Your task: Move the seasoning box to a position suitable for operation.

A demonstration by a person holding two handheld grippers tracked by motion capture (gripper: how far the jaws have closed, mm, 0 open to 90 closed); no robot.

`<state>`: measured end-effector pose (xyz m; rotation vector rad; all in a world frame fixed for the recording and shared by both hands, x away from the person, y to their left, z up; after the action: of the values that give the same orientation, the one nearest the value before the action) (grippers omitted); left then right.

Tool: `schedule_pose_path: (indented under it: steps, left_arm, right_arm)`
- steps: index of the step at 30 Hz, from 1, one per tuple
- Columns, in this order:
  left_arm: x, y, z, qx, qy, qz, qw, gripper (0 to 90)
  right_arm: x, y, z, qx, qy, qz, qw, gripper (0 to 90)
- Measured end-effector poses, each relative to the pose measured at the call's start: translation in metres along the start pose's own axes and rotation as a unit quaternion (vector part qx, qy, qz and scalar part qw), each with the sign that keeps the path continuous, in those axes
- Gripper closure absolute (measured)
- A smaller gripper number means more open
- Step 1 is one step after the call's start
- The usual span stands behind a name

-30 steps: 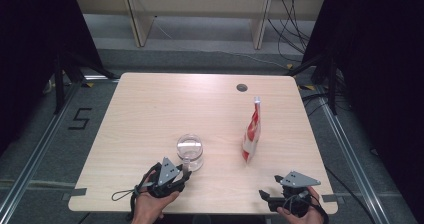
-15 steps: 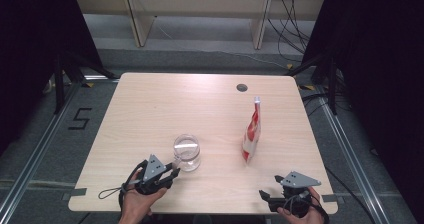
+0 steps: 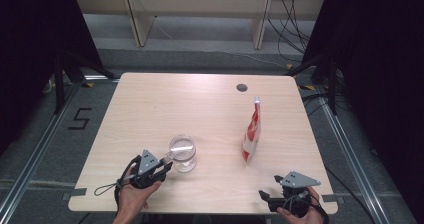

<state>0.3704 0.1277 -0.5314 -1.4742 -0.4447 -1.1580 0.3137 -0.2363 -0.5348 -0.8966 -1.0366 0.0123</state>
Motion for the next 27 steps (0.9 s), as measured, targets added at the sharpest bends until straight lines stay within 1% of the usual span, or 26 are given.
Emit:
schedule_pose_path:
  steps: [1, 2, 3, 5, 6, 7, 9, 10, 11, 12, 14, 15, 17, 20, 21, 23, 25, 26, 27]
  left_arm:
    - [0.000, 0.001, 0.000, 0.000, -0.011, -0.002, 0.9999, 72.6]
    - [0.000, 0.000, 0.002, 0.002, -0.002, 0.003, 1.0000, 72.8]
    - [0.001, 0.002, 0.003, 0.005, -0.013, -0.003, 0.9999, 72.9]
    - [0.001, 0.003, 0.004, 0.007, -0.013, -0.004, 0.9999, 73.0]
    - [0.001, 0.004, 0.004, 0.007, -0.014, -0.005, 0.9999, 73.0]
    - [0.001, 0.005, 0.006, 0.007, -0.011, -0.004, 0.9999, 73.1]
    - [0.002, 0.006, 0.007, 0.007, -0.019, -0.006, 0.9998, 73.2]
    - [0.002, 0.007, 0.010, 0.009, -0.016, -0.005, 0.9998, 73.4]
    - [0.002, 0.008, 0.013, 0.014, -0.021, -0.010, 0.9996, 73.7]
    - [0.002, 0.008, 0.013, 0.014, -0.021, -0.010, 0.9996, 73.8]
    - [0.002, 0.009, 0.014, 0.010, -0.019, -0.014, 0.9997, 73.9]
    - [0.002, 0.008, 0.012, 0.008, -0.009, -0.015, 0.9998, 73.9]
    - [0.002, 0.008, 0.011, 0.008, -0.009, -0.016, 0.9998, 73.9]
    - [0.002, 0.008, 0.011, 0.005, -0.001, -0.019, 0.9998, 73.8]
    - [0.002, 0.008, 0.010, 0.003, -0.003, -0.021, 0.9998, 73.8]
    - [0.002, 0.007, 0.008, 0.001, 0.003, -0.024, 0.9997, 73.8]
    - [0.003, 0.006, 0.002, -0.014, 0.009, -0.023, 0.9996, 73.7]
    - [0.003, 0.006, 0.002, -0.014, 0.009, -0.023, 0.9996, 73.6]
    - [0.004, 0.006, 0.001, -0.017, 0.016, -0.028, 0.9993, 73.6]
  right_arm:
    - [0.000, 0.000, -0.001, -0.001, -0.004, -0.002, 1.0000, 24.7]
    - [0.001, 0.000, -0.001, 0.000, -0.007, -0.002, 1.0000, 24.6]
    - [0.000, 0.000, 0.001, 0.004, 0.004, 0.002, 1.0000, 24.7]
    - [0.000, 0.001, 0.001, 0.004, 0.003, 0.003, 1.0000, 24.6]
    - [0.000, 0.001, 0.000, 0.002, -0.004, -0.001, 1.0000, 24.7]
    - [0.000, 0.001, 0.000, 0.002, -0.003, 0.000, 1.0000, 24.7]
    - [0.001, 0.002, -0.001, 0.003, -0.010, 0.000, 0.9999, 24.7]
    - [0.000, 0.002, 0.000, 0.005, -0.007, 0.001, 1.0000, 24.7]
    - [0.000, 0.001, 0.000, 0.001, -0.003, 0.000, 1.0000, 24.8]
    - [0.000, 0.001, 0.000, 0.001, -0.003, 0.000, 1.0000, 24.8]
    - [0.000, 0.001, 0.000, 0.002, -0.001, 0.002, 1.0000, 24.8]
    - [0.000, 0.001, 0.000, 0.003, -0.001, 0.001, 1.0000, 24.8]
    - [0.000, 0.001, 0.000, 0.004, -0.001, 0.002, 1.0000, 24.8]
    - [0.001, 0.001, 0.000, 0.002, -0.004, 0.001, 1.0000, 24.8]
    - [0.001, 0.001, 0.000, 0.002, -0.006, 0.001, 1.0000, 24.8]
    - [0.001, 0.001, 0.000, 0.002, -0.004, 0.002, 1.0000, 24.8]
    - [0.001, 0.001, 0.001, 0.003, -0.003, 0.001, 1.0000, 24.8]
    - [0.001, 0.001, 0.001, 0.003, -0.003, 0.001, 1.0000, 24.8]
    - [0.001, 0.001, 0.000, 0.003, -0.003, 0.001, 1.0000, 24.8]
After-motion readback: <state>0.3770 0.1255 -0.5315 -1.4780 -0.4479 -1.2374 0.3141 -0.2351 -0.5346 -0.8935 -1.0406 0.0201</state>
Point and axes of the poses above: each handheld gripper's, and its own axes: y roughly forward along the jaws, x roughly out of its top, z roughly to its left, the point moved 7 cm from there along y, roughly forward along the jaws, and after that the axes turned 14 degrees about x, right-handed, at the moved point
